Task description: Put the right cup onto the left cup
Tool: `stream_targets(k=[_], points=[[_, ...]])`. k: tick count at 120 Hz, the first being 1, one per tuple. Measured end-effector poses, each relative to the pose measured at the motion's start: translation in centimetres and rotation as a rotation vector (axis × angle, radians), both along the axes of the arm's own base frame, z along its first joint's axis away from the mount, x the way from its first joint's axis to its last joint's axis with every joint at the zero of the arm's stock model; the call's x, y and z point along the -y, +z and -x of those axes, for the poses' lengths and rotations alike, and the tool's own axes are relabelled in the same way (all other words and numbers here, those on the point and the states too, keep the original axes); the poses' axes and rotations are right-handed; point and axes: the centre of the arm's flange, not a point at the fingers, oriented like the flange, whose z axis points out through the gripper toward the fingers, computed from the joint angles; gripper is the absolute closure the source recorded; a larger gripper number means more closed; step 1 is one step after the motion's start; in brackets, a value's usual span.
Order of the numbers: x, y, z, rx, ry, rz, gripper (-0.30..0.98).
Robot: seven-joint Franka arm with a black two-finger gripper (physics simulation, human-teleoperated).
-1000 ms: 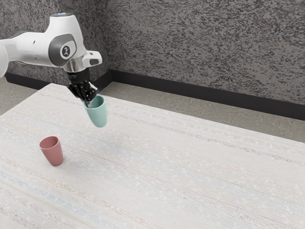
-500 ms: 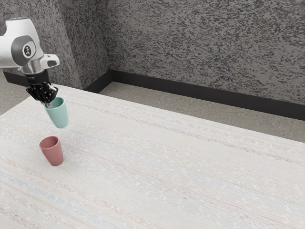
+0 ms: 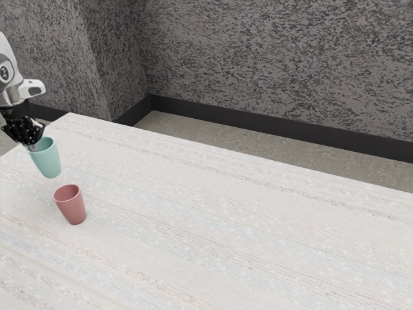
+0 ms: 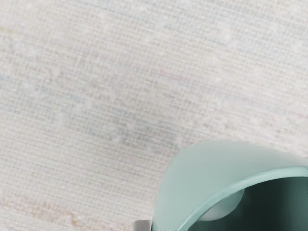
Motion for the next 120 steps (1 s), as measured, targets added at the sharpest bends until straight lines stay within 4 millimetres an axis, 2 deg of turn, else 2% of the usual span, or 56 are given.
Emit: stream_targets(k=[12,23,39,56,73,106,120], points=[[0.6,-0.1,-0.3,-0.001,-0.025,0.002,0.79],[2.0,-0.5,-0.2,-0.013,-0.051,0.007,0.79],[4.2,0.5,0.7,-0.009,-0.076,-0.001,0.79],[4.9,0.4,0.6,-0.006,-0.09,-0.004,0.79],[5.4,-1.2,0.7,-0.017,-0.096,0.003,0.79],[7.3,-1.7,1.2,-0.008,-0.112,-0.006,0.79],[7.6,-2.7,1.3,-0.013,-0.111,-0.003,0.79]])
